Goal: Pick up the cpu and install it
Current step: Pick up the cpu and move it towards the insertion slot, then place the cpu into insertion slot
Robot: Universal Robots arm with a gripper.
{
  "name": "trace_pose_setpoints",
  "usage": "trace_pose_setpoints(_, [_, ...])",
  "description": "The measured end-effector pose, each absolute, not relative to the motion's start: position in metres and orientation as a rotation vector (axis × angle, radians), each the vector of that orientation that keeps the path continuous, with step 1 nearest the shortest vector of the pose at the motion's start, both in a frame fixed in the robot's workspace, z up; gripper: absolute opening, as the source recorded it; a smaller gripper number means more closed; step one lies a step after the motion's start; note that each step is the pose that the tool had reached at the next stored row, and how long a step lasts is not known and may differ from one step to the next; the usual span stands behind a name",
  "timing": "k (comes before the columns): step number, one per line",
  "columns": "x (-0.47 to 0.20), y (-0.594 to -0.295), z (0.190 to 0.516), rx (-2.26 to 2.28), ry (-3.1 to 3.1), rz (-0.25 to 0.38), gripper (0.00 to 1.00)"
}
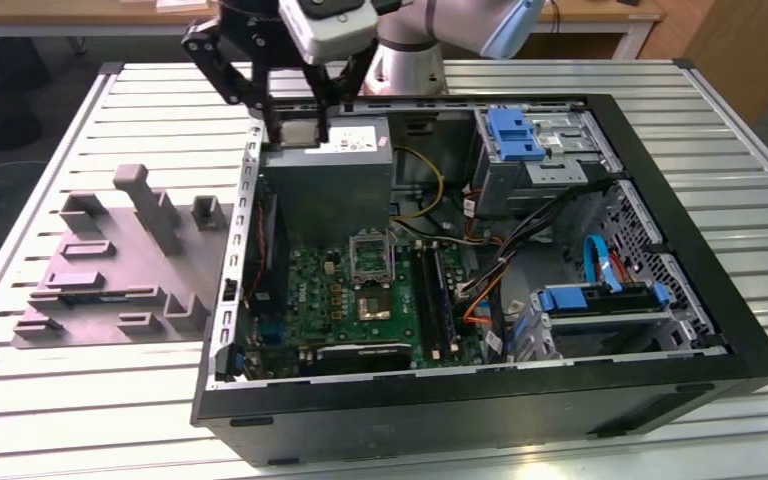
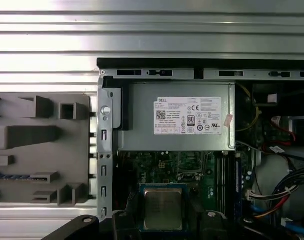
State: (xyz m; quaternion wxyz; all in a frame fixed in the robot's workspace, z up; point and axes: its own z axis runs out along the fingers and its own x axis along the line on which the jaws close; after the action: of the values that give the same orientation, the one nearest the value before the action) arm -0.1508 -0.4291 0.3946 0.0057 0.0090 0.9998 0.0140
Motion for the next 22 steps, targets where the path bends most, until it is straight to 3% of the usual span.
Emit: trace_pose_setpoints(22, [-0.082,-0.43,0.391,0.028,3.13,0.044,0.47])
